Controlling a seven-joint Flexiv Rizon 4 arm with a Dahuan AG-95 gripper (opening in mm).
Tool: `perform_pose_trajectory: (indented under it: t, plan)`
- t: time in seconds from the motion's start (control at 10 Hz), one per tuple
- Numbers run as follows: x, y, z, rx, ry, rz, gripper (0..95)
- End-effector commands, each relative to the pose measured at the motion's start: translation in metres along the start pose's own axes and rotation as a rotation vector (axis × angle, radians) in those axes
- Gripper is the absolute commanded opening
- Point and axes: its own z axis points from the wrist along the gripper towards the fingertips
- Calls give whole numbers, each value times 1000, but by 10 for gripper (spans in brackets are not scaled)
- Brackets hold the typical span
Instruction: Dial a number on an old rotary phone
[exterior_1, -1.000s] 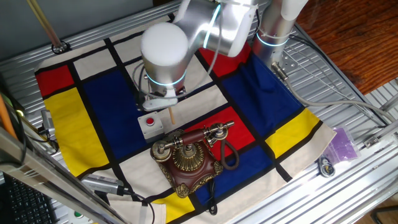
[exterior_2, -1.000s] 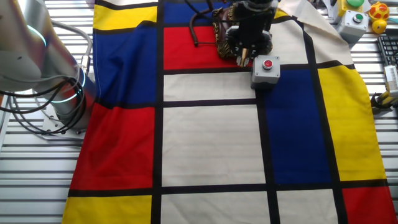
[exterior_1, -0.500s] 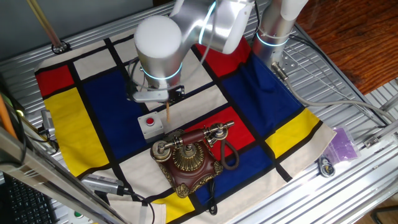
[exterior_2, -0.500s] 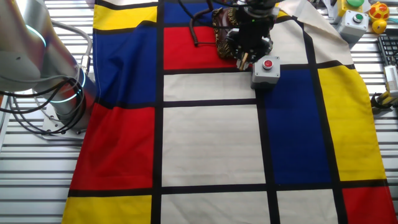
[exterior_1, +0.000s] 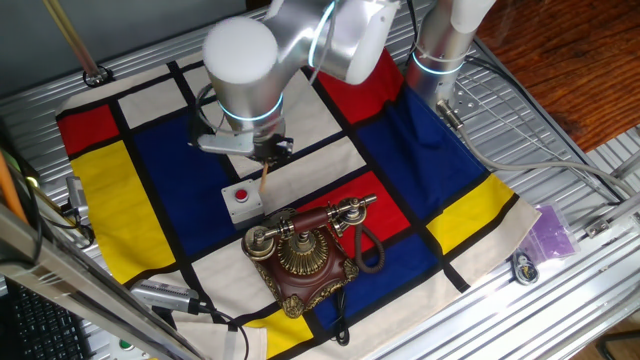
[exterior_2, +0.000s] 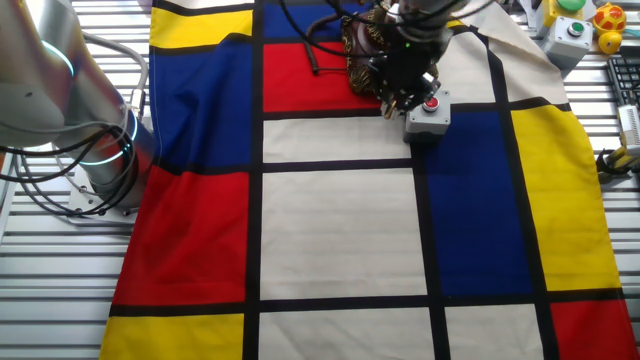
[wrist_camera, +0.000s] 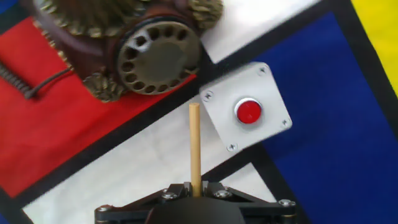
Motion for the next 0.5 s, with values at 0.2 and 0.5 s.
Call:
perform_pose_trajectory:
  t: [0.2,0.5]
  plan:
    - [-7,-10,4,-79,13,130,0]
    - [-8,-12,8,-133,28,226,0]
